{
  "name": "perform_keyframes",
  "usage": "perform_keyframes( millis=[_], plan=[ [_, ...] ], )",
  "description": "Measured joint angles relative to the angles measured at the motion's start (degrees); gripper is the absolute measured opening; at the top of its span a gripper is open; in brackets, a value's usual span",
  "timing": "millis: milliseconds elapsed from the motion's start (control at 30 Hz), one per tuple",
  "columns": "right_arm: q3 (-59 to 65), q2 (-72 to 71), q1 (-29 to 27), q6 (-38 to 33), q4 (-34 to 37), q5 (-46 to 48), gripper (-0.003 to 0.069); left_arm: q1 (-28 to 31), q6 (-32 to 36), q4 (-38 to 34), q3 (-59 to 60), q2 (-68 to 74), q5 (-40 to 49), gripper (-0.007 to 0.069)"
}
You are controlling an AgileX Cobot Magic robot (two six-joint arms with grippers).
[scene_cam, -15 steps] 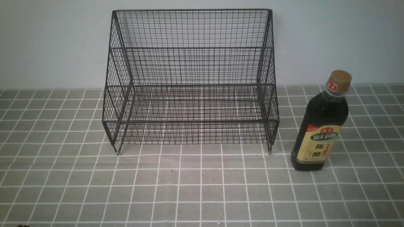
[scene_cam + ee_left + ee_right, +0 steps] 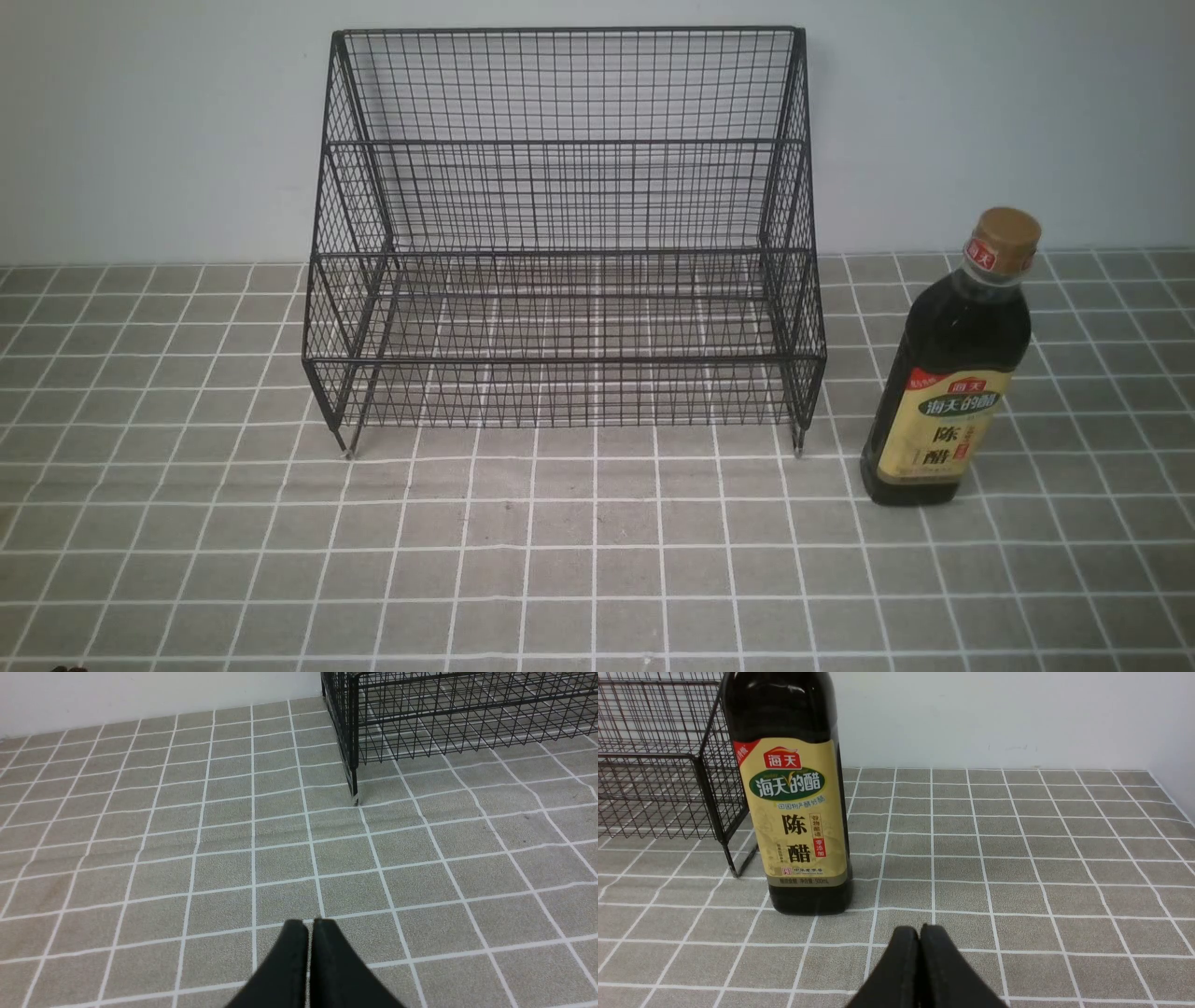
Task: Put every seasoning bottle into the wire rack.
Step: Use the right arm to grab the condiment bottle closest to it
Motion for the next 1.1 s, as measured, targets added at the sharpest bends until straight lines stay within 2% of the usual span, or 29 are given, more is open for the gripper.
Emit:
perform_keyframes(
  millis=[267, 367, 500, 633, 700, 800, 900, 1000, 1033, 1100],
  plan=[
    [0.2, 0.0, 0.0, 0.0, 0.7, -1.8, -0.0015, 0.0, 0.0, 0.0, 0.0, 0.0, 0.0, -0.0007],
    [0.4, 0.0, 0.0, 0.7, 4.9, -7.3, -0.0015, 0.0, 0.0, 0.0, 0.0, 0.0, 0.0, -0.0007],
    [0.4, 0.0, 0.0, 4.3, 16.1, -16.8, -0.0015, 0.0, 0.0, 0.0, 0.0, 0.0, 0.0, -0.0007],
    [0.4, 0.0, 0.0, 6.3, 24.3, -19.6, -0.0015, 0.0, 0.0, 0.0, 0.0, 0.0, 0.0, -0.0007],
    [0.4, 0.0, 0.0, 6.3, 25.9, -20.3, -0.0015, 0.0, 0.0, 0.0, 0.0, 0.0, 0.0, -0.0007],
    [0.4, 0.0, 0.0, 6.3, 26.6, -21.3, -0.0015, 0.0, 0.0, 0.0, 0.0, 0.0, 0.0, -0.0007],
    [0.3, 0.0, 0.0, 9.7, 28.9, -24.1, -0.0015, 0.0, 0.0, 0.0, 0.0, 0.0, 0.0, -0.0007],
    [-1.7, 0.0, 0.4, 11.0, 29.0, -23.1, -0.0015, 0.0, 0.0, 0.0, 0.0, 0.0, 0.0, -0.0007],
    [-3.3, 0.0, 0.7, 10.7, 28.1, -22.4, -0.0015, 0.0, 0.0, 0.0, 0.0, 0.0, 0.0, -0.0007],
    [-11.2, 2.4, 1.8, 8.0, 21.8, -18.6, -0.0015, 0.0, 0.0, 0.0, 0.0, 0.0, 0.0, -0.0007]
  ],
)
